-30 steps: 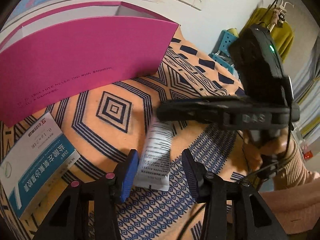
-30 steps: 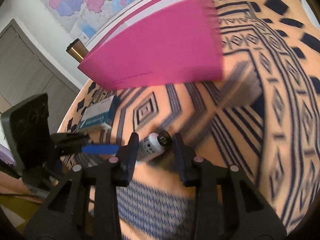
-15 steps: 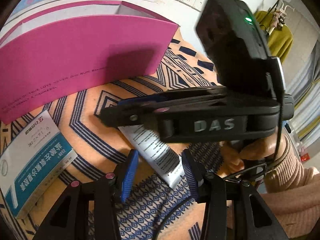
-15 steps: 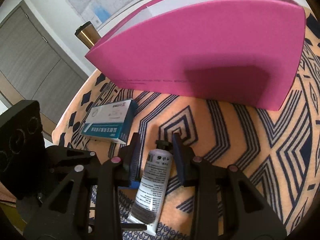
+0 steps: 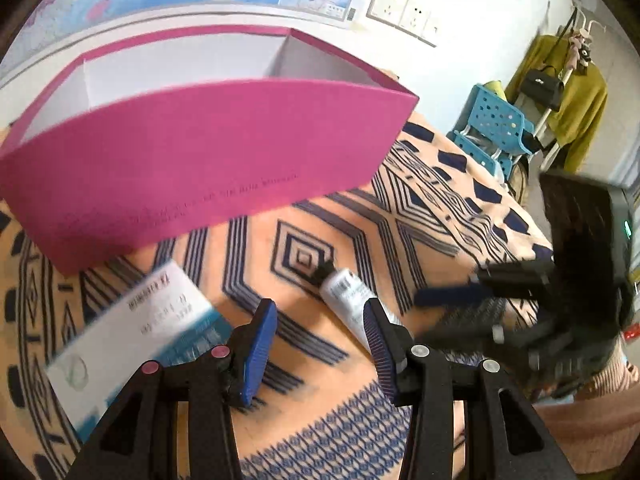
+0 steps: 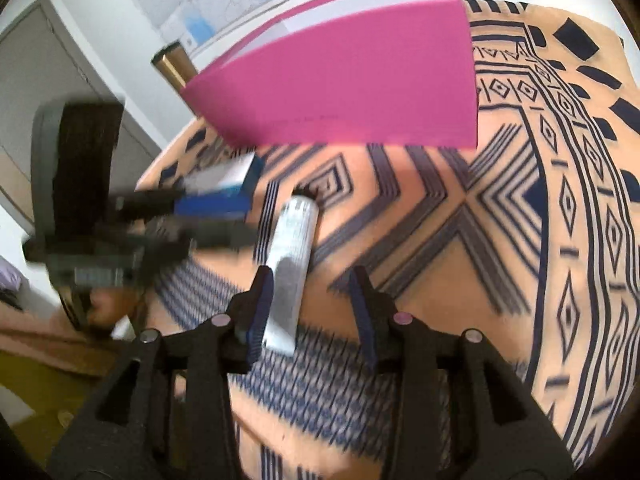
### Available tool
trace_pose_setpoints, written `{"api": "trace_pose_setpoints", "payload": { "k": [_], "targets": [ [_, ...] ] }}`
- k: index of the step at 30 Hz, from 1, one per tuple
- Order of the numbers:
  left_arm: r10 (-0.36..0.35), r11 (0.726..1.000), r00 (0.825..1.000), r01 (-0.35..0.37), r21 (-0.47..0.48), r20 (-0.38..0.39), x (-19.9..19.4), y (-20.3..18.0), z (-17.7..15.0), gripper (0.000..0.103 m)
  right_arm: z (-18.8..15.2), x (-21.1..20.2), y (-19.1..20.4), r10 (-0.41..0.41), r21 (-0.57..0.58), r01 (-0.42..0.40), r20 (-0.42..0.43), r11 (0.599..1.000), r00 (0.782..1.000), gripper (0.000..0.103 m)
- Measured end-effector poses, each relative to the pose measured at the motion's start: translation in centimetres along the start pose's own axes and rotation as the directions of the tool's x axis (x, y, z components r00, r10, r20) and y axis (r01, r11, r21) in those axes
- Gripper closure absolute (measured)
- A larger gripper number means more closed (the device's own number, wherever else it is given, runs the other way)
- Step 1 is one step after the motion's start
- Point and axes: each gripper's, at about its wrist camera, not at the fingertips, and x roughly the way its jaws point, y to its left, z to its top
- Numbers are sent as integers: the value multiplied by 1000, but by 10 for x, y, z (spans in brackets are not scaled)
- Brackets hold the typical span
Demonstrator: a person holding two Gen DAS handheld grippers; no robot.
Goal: Organize rigid objects
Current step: 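Lift the small white tube off the cloth with the right gripper, then close the left gripper on the tube's cap end while the right gripper holds the tube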
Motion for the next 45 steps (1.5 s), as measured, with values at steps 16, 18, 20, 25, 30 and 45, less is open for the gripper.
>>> {"api": "trace_pose_setpoints", "payload": {
  "k": [16,18,20,25,30,45],
  "targets": [
    [-2,999,999,3,44,-33,27,-13,24,58,-8,15,35,-215,-239,209,2,948,977,47],
    [-14,999,999,16,41,-35,28,-16,22,58,-9,8,24,-229,-225,224,3,948,973,47],
    [-22,999,999,24,31,-41,29,-16,20,58,-9,1,14,-229,-200,226,7,953,973,47],
    [-2,1000,1000,2,-2,-31,21,-11,12,58,-7,-8,-7,-192,-112,193,22,975,981,47],
    [31,999,999,-31,-43,-16,5,-3,-2,58,-6,-7,1,-122,-80,124,27,989,992,47],
    [-15,998,999,13,-57,-40,5,-3,-13,68,-11,-8,-5,-12,32,11,31,999,999,47]
  ]
}}
